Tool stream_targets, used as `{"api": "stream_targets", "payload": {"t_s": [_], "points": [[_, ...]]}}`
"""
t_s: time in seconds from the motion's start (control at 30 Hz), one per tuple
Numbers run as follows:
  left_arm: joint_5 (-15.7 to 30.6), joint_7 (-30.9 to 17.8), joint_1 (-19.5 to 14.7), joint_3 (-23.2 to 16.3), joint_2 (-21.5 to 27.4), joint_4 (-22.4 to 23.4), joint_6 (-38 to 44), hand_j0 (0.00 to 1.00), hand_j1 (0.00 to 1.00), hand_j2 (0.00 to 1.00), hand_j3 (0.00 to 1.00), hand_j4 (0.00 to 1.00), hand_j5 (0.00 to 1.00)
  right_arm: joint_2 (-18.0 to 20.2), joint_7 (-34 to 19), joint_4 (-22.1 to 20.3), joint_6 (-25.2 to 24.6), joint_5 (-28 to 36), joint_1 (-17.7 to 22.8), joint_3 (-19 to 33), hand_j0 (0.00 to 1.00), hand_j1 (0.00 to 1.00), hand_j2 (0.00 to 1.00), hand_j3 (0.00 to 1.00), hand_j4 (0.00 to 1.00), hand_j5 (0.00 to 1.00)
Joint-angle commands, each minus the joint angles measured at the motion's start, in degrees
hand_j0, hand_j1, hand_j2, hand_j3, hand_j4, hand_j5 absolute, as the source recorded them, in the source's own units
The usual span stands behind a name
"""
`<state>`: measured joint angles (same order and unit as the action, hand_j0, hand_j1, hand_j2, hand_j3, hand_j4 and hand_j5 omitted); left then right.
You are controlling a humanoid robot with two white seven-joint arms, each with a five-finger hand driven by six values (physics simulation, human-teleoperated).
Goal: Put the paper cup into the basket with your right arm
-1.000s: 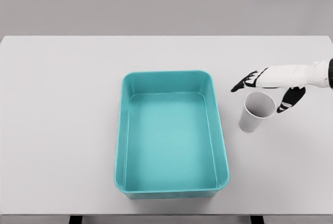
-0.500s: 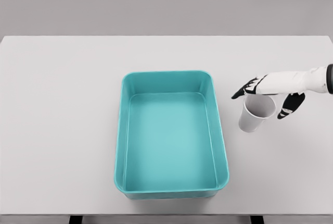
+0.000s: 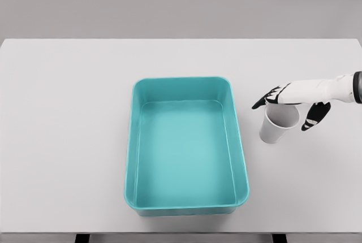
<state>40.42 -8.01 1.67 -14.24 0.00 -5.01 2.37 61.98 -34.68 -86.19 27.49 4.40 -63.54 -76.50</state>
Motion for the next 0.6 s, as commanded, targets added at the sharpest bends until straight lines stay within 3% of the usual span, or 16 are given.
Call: {"api": "stream_targets", "payload": {"t_s": [0.0,0.57], "points": [[0.01,-0.07,0.00,0.00,0.00,0.00,0.00,1.00,1.00,1.00,1.00,1.00,1.00,-0.01,0.05,0.23,-0.07,0.26,0.00,-0.05,1.00,1.00,1.00,1.00,1.00,1.00],[0.01,0.02,0.00,0.00,0.00,0.00,0.00,1.00,1.00,1.00,1.00,1.00,1.00,-1.86,0.14,2.78,0.45,0.44,-0.09,-0.22,1.00,1.00,1.00,1.00,1.00,1.00]]}}
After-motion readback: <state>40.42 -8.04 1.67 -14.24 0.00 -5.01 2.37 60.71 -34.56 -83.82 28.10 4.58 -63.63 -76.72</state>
